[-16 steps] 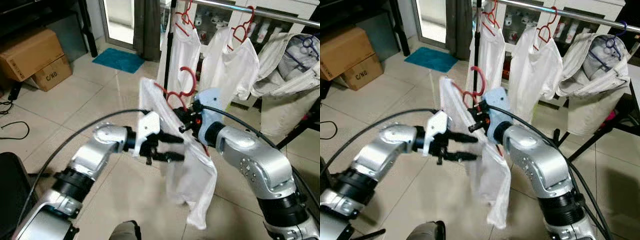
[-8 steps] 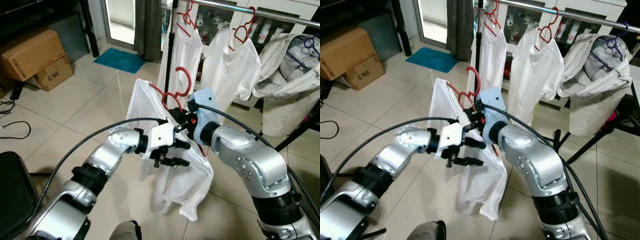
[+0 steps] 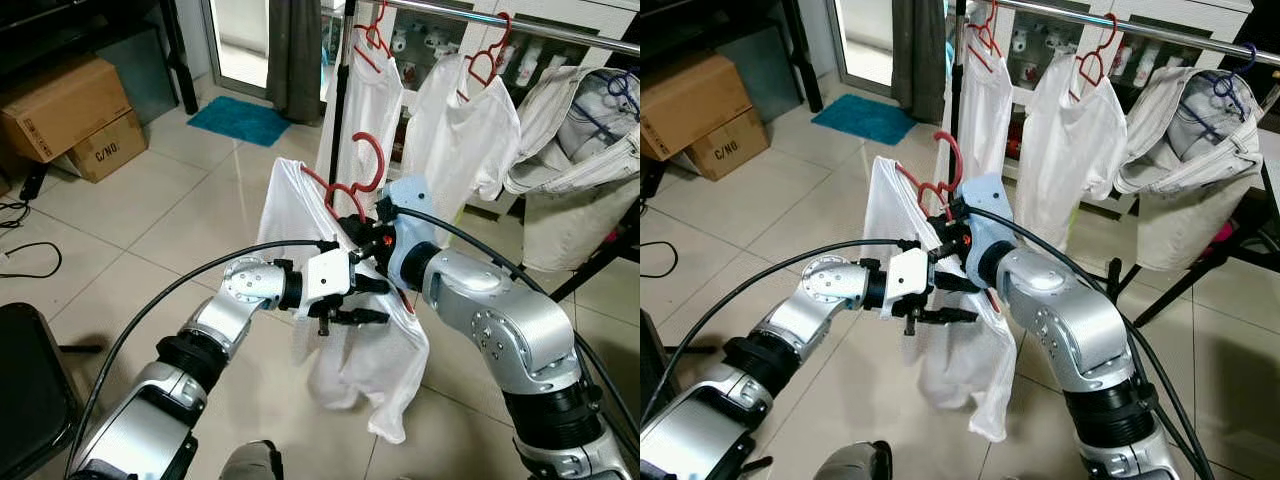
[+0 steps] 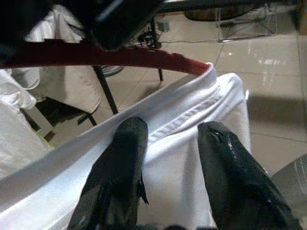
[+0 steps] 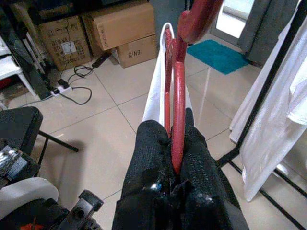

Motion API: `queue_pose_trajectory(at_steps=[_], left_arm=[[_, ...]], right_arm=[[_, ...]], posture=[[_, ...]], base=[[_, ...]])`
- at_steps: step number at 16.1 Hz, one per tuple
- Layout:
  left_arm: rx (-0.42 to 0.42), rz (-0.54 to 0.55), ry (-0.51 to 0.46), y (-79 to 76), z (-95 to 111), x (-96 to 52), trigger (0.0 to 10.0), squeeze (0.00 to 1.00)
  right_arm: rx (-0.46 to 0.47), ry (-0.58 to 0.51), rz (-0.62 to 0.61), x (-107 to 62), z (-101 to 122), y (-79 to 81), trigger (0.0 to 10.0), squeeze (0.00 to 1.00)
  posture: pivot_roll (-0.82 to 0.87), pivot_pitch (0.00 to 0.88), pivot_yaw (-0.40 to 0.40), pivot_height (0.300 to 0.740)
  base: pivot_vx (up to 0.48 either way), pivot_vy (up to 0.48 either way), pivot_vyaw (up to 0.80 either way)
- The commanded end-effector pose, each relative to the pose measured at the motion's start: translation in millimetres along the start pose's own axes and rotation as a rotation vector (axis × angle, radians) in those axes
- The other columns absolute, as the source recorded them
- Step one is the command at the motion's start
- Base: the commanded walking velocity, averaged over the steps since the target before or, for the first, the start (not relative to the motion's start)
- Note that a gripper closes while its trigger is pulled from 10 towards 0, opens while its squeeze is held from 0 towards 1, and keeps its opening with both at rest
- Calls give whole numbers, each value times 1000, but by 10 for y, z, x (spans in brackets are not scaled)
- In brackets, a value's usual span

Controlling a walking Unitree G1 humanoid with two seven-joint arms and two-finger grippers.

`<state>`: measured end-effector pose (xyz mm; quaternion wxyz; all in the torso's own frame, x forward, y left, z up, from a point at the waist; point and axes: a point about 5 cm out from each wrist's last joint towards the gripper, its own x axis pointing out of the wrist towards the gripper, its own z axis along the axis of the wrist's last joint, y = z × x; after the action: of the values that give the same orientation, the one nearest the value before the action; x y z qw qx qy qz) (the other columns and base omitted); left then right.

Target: Hang hanger

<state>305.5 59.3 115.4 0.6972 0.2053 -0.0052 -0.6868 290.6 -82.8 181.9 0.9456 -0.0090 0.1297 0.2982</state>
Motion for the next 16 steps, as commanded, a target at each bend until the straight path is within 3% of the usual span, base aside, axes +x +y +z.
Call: queue_pose_trajectory(at_steps=[1,2,6,11,16], left_arm=[[65,-37,-25,1,102,14,8392,0],[69,-75,0,-31,84,-30,10000,0],[40,-132,25,-76,59,-189,10000,0],[62,-78,-76,-9,247,-218,10000,0],[32,-86,21,12,71,-185,10000,0]], right_arm=[[-11,-23,7,-1,84,11,10000,0],[-12,-19,6,-2,74,7,10000,0],[-9,-7,4,-5,42,-6,10000,0],[-12,4,15,2,29,-9,10000,0],[-9,-1,31,11,41,9,10000,0]], posture=[[25,59,12,740],[23,58,13,740],[25,51,10,740],[23,44,5,740],[19,48,9,740]], base=[[0,0,0],[0,0,0],[0,0,0],[0,0,0],[0,0,0]])
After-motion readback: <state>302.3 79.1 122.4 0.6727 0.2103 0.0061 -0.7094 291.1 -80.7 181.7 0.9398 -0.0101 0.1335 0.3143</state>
